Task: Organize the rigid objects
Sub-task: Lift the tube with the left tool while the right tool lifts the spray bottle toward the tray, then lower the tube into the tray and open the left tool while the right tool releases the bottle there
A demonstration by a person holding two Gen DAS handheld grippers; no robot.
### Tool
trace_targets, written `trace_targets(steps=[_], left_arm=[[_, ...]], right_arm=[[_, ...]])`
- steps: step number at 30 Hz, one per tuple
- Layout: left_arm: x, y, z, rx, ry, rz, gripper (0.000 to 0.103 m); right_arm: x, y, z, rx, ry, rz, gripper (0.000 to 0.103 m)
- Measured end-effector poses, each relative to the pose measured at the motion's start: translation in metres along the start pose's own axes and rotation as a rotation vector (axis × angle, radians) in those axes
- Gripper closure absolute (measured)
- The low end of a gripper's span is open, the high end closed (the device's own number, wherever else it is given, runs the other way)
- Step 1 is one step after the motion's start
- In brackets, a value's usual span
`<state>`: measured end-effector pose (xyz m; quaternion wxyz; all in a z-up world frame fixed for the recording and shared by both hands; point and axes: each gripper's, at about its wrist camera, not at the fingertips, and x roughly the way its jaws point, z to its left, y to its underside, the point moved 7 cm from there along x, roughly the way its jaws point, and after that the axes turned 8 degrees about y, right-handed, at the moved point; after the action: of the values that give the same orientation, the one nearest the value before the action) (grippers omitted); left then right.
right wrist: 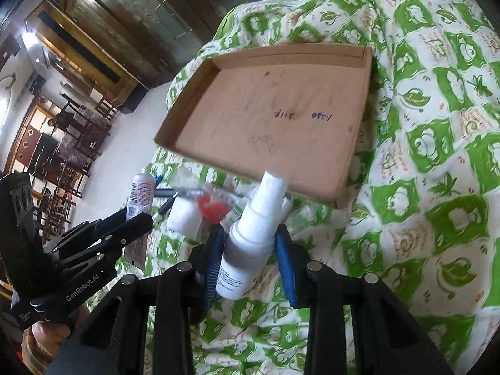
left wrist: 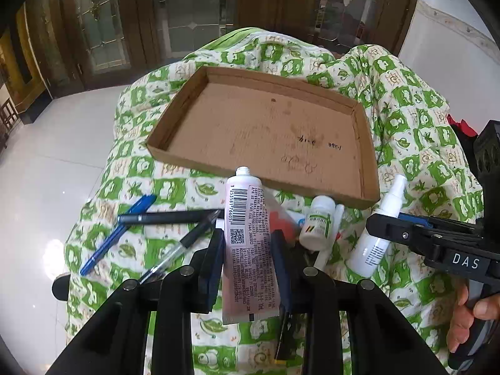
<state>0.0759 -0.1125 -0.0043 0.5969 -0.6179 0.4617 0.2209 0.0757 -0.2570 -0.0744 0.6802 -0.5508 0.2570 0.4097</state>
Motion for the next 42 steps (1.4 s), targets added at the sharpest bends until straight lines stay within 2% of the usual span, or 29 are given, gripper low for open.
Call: trace_targets(steps=[13,42], left_arm=[[0.013,-0.018,-0.004,0.028,0.004,0.001,0.072],[0.024,-0.037,-0.009,0.048,0.01,-0.013,0.072]], right_arm=[[0.0,-0.022,-0.007,0.001,0.011,-0.03,0.072],[-0.01,-0.039,-0.017,0.022,0.012,-0.062,0.072]])
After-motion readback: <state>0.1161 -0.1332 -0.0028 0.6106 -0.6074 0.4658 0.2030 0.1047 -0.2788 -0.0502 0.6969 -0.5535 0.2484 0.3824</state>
